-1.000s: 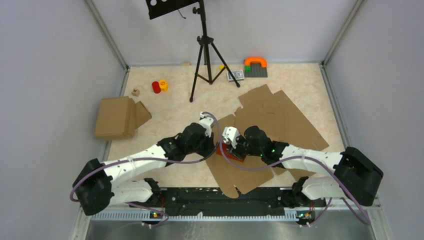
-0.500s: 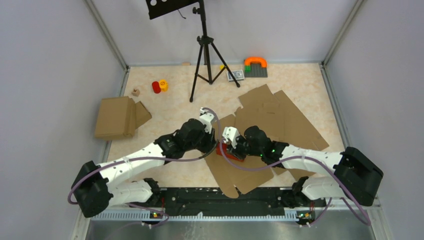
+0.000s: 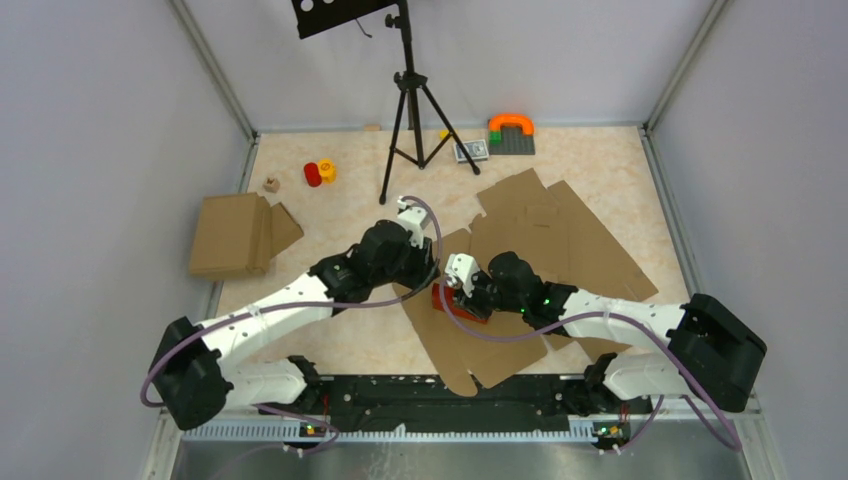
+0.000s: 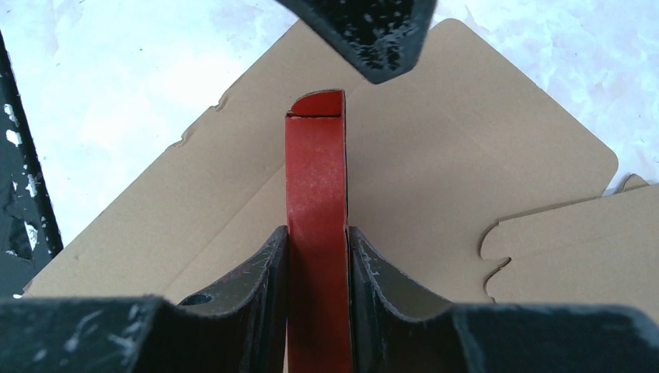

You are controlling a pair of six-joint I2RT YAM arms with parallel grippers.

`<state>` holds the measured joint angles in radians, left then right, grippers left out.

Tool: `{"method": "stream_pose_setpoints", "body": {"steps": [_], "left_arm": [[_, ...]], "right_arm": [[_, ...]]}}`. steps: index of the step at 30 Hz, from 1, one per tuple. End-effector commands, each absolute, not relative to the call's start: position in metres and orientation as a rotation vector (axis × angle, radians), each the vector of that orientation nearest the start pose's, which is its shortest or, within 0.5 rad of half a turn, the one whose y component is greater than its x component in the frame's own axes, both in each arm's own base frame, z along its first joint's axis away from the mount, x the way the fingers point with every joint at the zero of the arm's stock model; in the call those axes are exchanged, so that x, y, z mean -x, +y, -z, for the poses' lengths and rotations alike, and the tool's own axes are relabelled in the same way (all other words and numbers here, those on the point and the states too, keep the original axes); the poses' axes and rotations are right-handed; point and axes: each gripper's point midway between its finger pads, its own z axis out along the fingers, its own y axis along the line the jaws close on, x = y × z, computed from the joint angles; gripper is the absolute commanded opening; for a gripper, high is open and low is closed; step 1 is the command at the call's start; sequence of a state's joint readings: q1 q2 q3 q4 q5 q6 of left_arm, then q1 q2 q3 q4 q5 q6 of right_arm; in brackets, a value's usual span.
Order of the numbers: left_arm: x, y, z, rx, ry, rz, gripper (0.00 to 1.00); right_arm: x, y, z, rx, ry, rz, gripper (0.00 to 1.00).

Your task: Fold the paper box

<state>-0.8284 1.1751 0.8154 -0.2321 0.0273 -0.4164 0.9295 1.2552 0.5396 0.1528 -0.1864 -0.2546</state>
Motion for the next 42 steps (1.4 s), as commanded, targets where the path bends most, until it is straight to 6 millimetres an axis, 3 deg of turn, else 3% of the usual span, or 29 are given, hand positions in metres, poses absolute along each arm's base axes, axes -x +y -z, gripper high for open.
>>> {"method": "stream_pose_setpoints", "body": {"steps": [1, 11, 24, 42], "left_arm": [[-0.236, -0.280, -0.162, -0.430, 2.214, 0.726, 0.29], [-0.229, -0.287, -0.140, -0.470, 2.287, 0.752, 0.23], [-0.212, -0.277, -0.104, -0.465, 2.310, 0.782, 0.05], [-0.203, -0.266, -0.071, -0.525, 2.266, 0.689, 0.03]], "right_arm": [[-0.192, 0.309, -0.096, 1.324, 1.684, -0.623, 0.18], [-0.191, 0.309, -0.095, 1.327, 1.687, -0.621, 0.17], [-0.192, 0.308, -0.093, 1.322, 1.696, -0.613, 0.17], [-0.197, 0.307, -0.093, 1.277, 1.727, -0.601, 0.21]]}}
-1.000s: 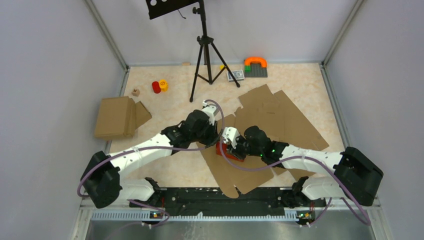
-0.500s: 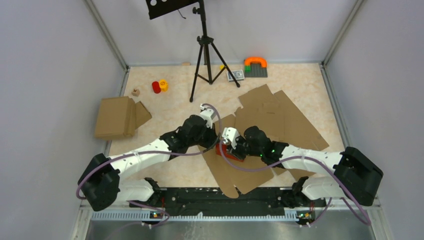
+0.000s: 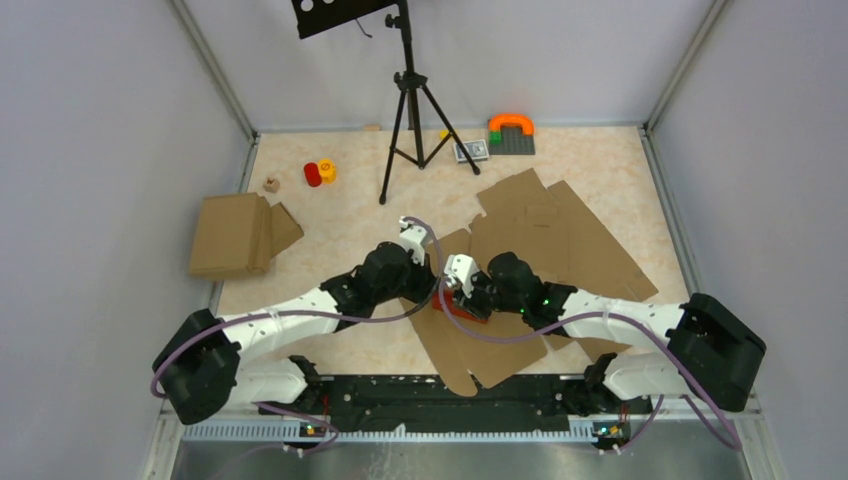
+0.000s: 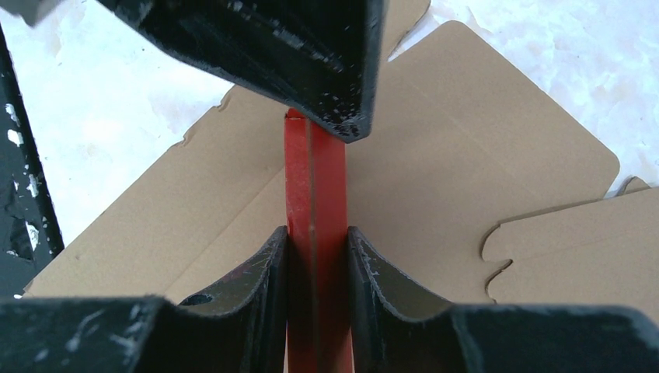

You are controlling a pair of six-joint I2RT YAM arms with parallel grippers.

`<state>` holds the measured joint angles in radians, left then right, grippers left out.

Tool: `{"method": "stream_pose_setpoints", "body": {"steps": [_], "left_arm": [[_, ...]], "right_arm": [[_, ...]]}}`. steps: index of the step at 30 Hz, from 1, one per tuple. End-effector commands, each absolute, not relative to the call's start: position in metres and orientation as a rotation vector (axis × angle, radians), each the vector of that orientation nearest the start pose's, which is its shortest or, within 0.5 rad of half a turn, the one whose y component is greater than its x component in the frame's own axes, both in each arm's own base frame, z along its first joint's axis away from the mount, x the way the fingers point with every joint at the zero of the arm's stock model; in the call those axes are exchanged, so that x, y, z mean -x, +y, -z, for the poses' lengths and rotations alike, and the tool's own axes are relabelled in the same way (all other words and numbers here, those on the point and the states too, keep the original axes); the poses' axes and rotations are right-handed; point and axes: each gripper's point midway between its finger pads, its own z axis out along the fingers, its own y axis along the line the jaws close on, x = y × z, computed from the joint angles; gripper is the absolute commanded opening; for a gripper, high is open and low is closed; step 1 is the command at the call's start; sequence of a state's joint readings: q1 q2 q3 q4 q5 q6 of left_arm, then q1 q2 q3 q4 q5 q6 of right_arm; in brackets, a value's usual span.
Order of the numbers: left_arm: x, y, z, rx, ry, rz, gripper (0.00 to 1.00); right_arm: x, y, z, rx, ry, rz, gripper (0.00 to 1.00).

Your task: Fold the paper box

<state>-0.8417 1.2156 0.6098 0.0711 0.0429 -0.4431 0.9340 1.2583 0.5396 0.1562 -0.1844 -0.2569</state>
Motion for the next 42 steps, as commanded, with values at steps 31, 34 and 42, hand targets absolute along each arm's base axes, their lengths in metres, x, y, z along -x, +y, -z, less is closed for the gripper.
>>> {"method": "stream_pose_setpoints", "body": {"steps": [31, 34, 42], "left_arm": [[-0.211, -0.259, -0.105, -0.489, 2.162, 0.661, 0.45], [-0.213, -0.256, -0.127, -0.497, 2.129, 0.700, 0.52], [-0.206, -0.270, -0.191, -0.702, 1.982, 0.901, 0.67]], "right_arm": [[-0.189, 0.292, -0.092, 1.352, 1.717, -0.620, 0.18], [-0.184, 0.292, -0.093, 1.407, 1.693, -0.632, 0.16], [-0.177, 0.298, -0.118, 1.455, 1.667, -0.725, 0.14]]}}
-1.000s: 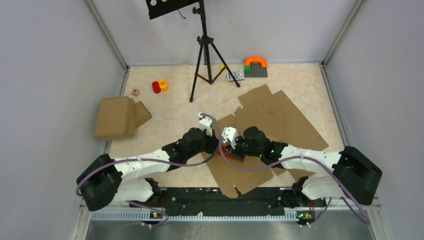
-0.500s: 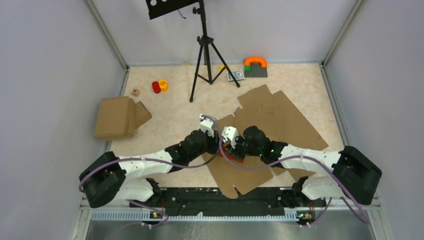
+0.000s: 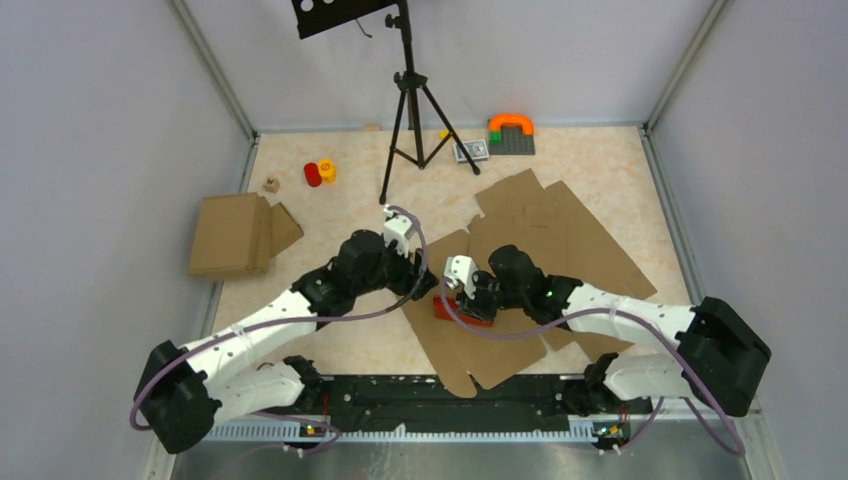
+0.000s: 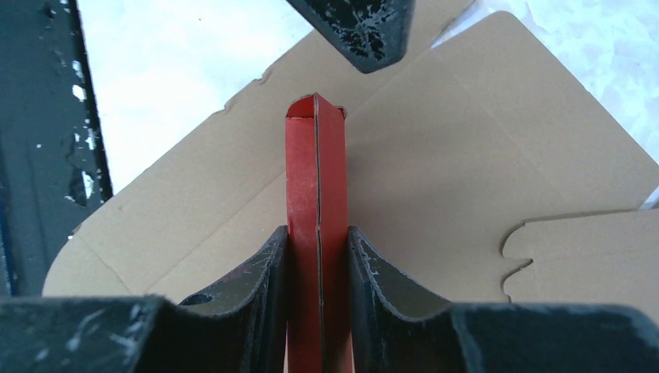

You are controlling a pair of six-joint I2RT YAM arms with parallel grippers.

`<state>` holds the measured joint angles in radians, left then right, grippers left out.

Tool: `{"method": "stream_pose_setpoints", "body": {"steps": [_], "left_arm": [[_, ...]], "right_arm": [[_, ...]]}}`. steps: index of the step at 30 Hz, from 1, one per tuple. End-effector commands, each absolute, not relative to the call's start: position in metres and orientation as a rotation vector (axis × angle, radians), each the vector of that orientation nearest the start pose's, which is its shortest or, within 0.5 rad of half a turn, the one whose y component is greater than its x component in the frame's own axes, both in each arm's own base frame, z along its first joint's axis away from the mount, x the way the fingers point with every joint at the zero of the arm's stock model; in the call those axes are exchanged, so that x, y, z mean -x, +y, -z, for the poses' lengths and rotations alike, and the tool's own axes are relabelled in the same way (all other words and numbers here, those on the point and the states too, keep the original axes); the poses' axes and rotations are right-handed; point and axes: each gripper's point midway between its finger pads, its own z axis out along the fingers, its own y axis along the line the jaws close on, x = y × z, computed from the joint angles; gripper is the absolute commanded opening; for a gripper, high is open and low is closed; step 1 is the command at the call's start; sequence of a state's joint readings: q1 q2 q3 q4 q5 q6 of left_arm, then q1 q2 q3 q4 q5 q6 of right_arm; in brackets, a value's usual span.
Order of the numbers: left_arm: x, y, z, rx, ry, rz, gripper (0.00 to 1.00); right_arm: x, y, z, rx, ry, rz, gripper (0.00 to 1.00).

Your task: Fold the paper box

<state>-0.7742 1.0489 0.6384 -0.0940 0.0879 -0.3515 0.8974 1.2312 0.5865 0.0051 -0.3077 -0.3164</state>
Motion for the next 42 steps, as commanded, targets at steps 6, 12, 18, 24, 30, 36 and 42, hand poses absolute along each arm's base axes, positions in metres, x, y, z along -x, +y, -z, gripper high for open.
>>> {"method": "stream_pose_setpoints", "body": {"steps": [6, 12, 18, 24, 30, 36, 42], "left_arm": [[-0.175, -0.292, -0.212, -1.104, 1.730, 1.109, 0.69], [-0.168, -0.303, -0.182, -1.313, 1.700, 1.172, 0.72], [-0.151, -0.310, -0.169, -1.439, 1.678, 1.266, 0.80], [-0.142, -0.313, -0.152, -1.489, 1.728, 1.294, 0.75], [-0.139, -0.318, -0.136, -1.519, 1.798, 1.292, 0.60], [-0.139, -0.313, -0.130, -1.488, 1.813, 1.254, 0.45], [-0.137, -0.310, -0.128, -1.462, 1.795, 1.244, 0.60]], "right_arm": [[-0.167, 0.295, -0.128, 1.446, 1.625, -0.771, 0.12], [-0.154, 0.295, -0.130, 1.481, 1.588, -0.864, 0.12], [-0.153, 0.296, -0.124, 1.509, 1.611, -0.919, 0.11], [-0.150, 0.304, -0.135, 1.512, 1.569, -1.001, 0.12], [-0.150, 0.311, -0.143, 1.501, 1.577, -1.073, 0.09], [-0.156, 0.310, -0.159, 1.453, 1.546, -1.087, 0.09], [-0.162, 0.305, -0.150, 1.461, 1.575, -1.030, 0.09]]}}
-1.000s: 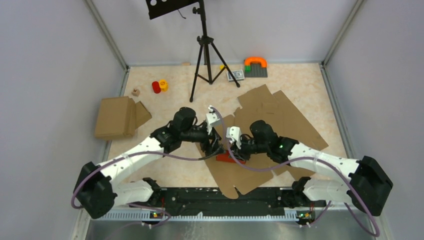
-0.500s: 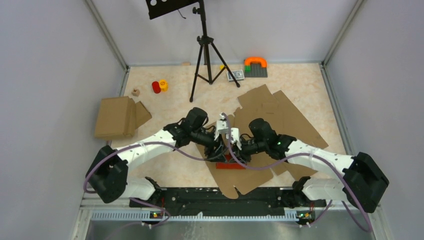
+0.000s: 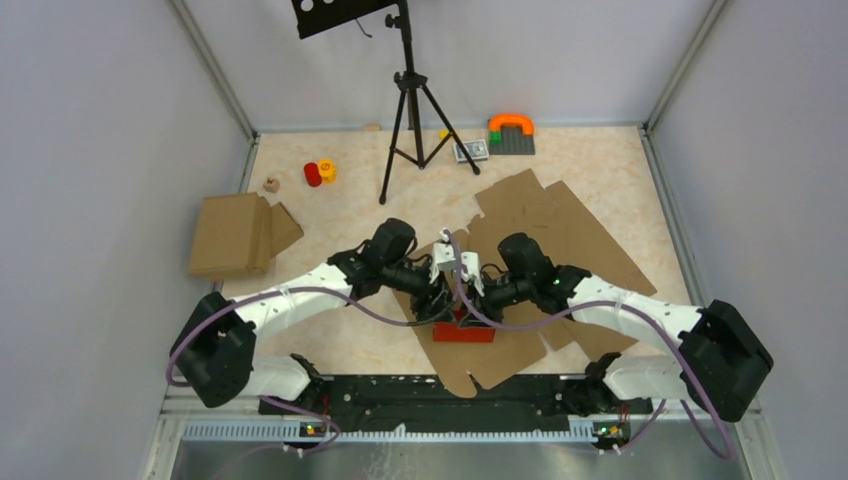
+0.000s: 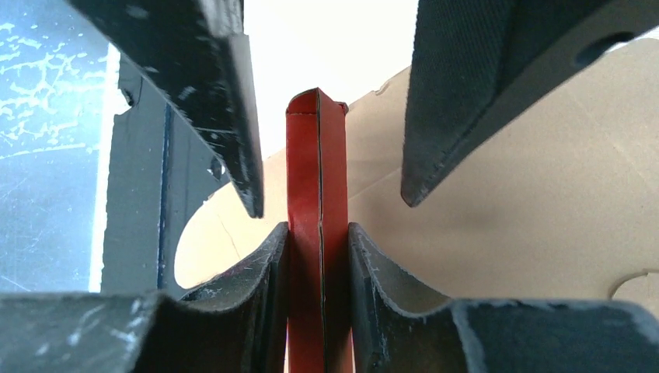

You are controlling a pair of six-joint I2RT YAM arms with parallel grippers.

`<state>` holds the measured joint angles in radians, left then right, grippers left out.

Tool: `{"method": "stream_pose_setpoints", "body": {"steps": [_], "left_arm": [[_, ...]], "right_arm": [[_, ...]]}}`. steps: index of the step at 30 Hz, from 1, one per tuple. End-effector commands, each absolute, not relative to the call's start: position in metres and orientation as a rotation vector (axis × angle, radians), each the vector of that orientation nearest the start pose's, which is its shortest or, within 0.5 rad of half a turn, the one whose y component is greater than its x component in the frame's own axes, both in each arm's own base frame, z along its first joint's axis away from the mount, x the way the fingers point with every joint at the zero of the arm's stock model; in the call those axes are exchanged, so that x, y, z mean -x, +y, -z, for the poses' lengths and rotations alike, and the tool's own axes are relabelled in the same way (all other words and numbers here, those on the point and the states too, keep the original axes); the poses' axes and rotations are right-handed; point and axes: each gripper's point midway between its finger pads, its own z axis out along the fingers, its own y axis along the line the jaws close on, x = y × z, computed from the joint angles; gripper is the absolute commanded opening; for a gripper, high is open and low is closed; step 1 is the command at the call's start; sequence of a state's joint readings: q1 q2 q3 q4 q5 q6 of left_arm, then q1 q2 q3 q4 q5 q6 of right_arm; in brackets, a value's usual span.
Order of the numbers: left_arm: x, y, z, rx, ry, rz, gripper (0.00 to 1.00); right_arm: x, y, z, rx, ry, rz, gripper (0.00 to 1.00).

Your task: Fold the paper box

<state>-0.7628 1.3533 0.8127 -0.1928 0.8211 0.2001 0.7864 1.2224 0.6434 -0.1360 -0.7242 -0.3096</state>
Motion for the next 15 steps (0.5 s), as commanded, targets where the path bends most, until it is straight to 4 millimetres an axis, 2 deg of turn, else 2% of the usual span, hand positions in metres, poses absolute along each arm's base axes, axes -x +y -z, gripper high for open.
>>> {"method": "stream_pose_setpoints", "body": {"steps": [1, 4, 6, 15], "left_arm": [[-0.132, -0.310, -0.130, -1.468, 1.777, 1.270, 0.63], [-0.124, -0.309, -0.139, -1.475, 1.700, 1.312, 0.69], [-0.125, -0.308, -0.138, -1.468, 1.700, 1.293, 0.70], [-0.125, -0.311, -0.125, -1.471, 1.759, 1.315, 0.68]], "right_arm": [[-0.162, 0.303, -0.146, 1.472, 1.582, -1.023, 0.09], [-0.160, 0.300, -0.142, 1.485, 1.587, -1.012, 0.09], [-0.161, 0.300, -0.145, 1.480, 1.579, -1.007, 0.09], [-0.166, 0.298, -0.173, 1.426, 1.512, -1.022, 0.08]]}}
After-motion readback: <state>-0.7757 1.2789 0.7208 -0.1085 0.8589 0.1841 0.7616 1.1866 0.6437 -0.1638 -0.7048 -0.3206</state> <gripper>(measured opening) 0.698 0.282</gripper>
